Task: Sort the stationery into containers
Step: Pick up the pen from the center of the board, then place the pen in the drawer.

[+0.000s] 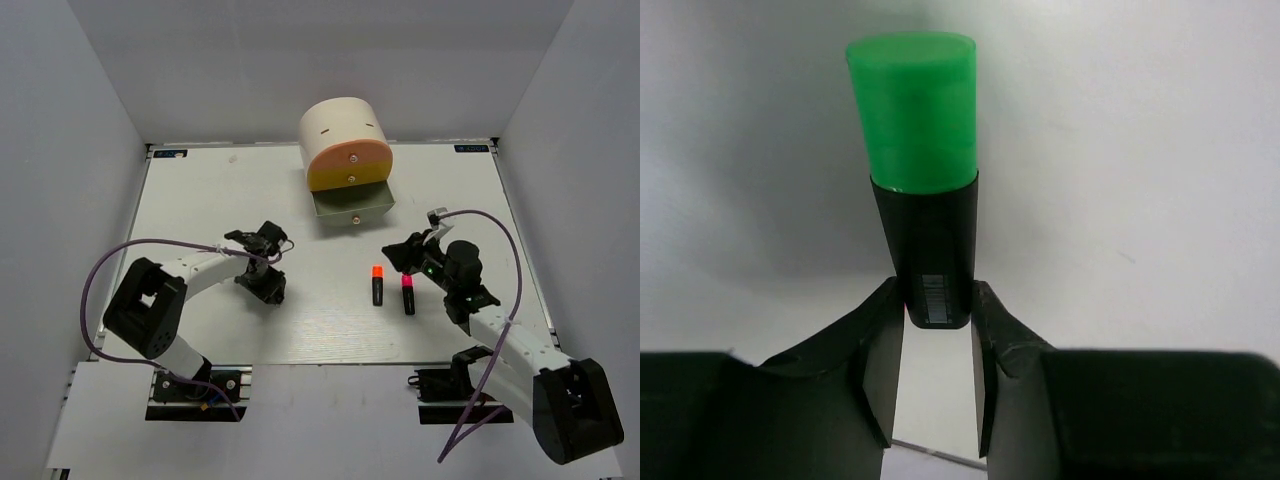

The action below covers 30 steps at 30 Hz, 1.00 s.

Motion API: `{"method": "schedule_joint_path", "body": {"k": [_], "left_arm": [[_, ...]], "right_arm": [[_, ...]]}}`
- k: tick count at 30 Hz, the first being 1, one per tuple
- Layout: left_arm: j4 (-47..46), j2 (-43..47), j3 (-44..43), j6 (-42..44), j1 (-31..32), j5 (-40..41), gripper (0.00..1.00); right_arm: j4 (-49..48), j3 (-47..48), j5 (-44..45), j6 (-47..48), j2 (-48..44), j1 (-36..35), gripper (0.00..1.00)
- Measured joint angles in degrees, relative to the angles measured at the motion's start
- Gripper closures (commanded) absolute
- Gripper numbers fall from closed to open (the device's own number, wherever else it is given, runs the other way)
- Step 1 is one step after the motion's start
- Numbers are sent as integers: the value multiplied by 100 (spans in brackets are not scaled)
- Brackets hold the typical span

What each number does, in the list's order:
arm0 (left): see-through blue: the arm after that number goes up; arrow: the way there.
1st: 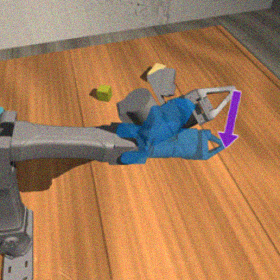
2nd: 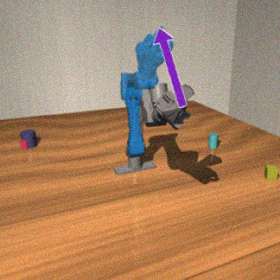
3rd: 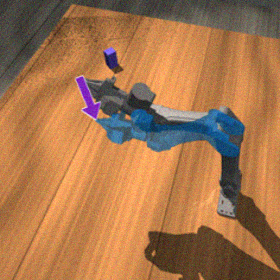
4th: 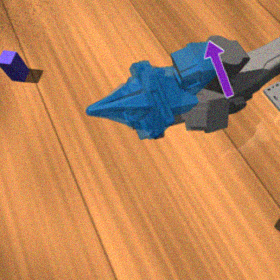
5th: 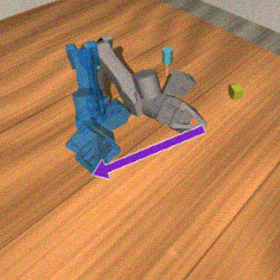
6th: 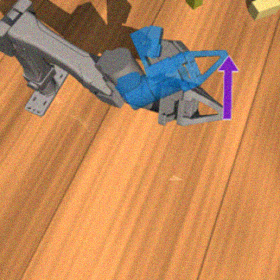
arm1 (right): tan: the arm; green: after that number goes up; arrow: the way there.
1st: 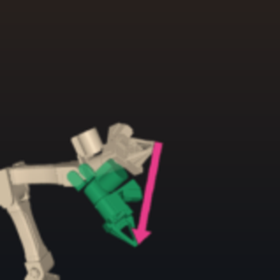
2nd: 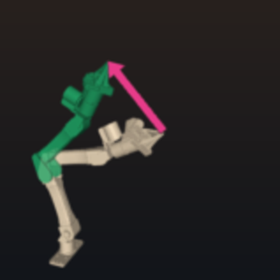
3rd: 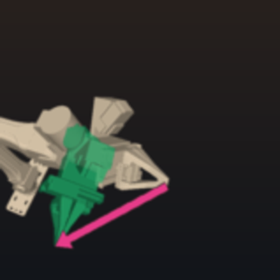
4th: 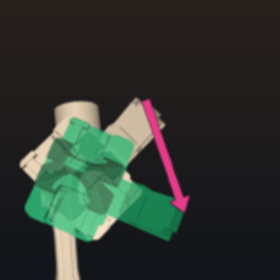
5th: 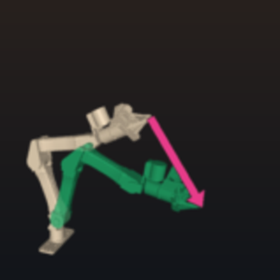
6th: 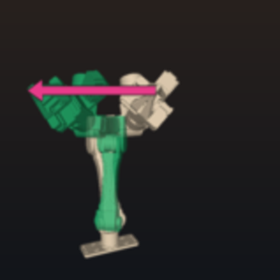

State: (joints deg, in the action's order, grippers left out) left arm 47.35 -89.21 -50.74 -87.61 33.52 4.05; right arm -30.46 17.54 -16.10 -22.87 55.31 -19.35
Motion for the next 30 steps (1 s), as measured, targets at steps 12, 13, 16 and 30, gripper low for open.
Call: {"method": "schedule_joint_path", "body": {"k": [12,13,16,30], "left_arm": [[-2564,496,-1572,4916,111,-1126,99],[-2741,474,-1663,5379,114,-1300,98],[-3073,291,-2046,6699,125,-1707,94],[-3067,-1895,-3665,10085,315,-1416,68]], "right_arm": [[1290,157,-302,1746,-787,157,100],[1335,157,-310,1794,-785,168,100],[1436,160,-313,1954,-785,179,100],[1792,385,-116,2870,-811,203,85]]}}
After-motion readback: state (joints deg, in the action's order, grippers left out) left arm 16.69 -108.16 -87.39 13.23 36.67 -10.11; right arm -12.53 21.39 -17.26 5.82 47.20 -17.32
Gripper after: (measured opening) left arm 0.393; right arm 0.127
